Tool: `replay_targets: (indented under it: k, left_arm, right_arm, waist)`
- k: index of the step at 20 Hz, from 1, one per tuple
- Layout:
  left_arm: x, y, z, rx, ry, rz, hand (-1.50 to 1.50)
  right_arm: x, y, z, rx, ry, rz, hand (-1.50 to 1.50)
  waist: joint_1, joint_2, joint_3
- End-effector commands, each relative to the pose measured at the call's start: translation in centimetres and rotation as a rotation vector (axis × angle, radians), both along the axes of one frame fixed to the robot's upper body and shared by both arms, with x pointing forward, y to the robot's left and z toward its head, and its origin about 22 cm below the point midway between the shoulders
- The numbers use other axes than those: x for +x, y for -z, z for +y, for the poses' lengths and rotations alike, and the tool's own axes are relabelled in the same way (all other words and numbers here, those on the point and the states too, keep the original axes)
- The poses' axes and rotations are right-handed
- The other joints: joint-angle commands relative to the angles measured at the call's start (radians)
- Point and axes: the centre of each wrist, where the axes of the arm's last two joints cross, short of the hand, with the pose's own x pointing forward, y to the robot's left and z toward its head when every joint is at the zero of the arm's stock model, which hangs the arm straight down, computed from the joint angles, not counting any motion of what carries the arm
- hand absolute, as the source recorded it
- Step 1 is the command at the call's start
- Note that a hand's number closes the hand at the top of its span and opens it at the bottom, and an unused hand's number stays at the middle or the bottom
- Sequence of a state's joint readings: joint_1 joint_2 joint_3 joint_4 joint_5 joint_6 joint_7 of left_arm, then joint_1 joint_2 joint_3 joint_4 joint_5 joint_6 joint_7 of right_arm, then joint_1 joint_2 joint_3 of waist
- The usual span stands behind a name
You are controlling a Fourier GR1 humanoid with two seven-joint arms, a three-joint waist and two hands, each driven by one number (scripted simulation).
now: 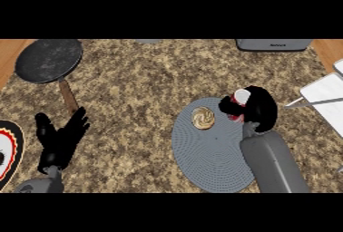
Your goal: Pick the can from the placemat and place it in the tiered shelf
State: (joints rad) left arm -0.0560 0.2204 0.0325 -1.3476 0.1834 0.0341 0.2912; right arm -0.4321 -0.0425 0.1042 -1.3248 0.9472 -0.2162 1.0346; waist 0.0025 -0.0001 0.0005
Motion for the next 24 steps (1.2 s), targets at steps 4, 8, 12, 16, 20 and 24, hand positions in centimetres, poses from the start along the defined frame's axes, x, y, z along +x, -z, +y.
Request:
replay_targets:
  k: [4,8,12,16,20,24]
  left_arm:
    - [-1.4,0.8,0.0,0.003,0.009,0.01,0.0]
    - [-0.6,0.2,1.2,0.011,-0.014,0.008,0.0]
    - [-1.4,1.0,1.5,-0.011,-0.009,0.027,0.0]
    - [-1.5,-0.2,1.5,0.033,-0.009,0.004,0.0]
    - [-2.1,0.6,-0.1,0.011,-0.01,0.006,0.0]
    - [-1.6,1.3,0.2,0.012,-0.007,0.015,0.0]
  right_arm:
    - [1.3,-7.6,1.3,-0.117,0.239,-0.232,1.5]
    - [1.4,-12.9,1.7,-0.231,0.337,-0.331,1.5]
    - [0.4,-17.3,2.1,-0.277,0.398,-0.351,1.5]
    - [-0.3,-22.4,0.8,-0.306,0.447,-0.381,1.5]
    - [-1.4,-25.7,-2.2,-0.3,0.49,-0.4,1.5]
    - [-1.0,-27.6,-4.8,-0.316,0.542,-0.416,1.5]
  waist:
    - [-0.004,-0.008,-0.003]
    - [-0.015,-0.01,-0.004]
    - [-0.015,-0.011,-0.003]
    - [-0.012,-0.015,-0.002]
    - [-0.014,-0.014,-0.002]
    - [-0.012,-0.005,-0.002]
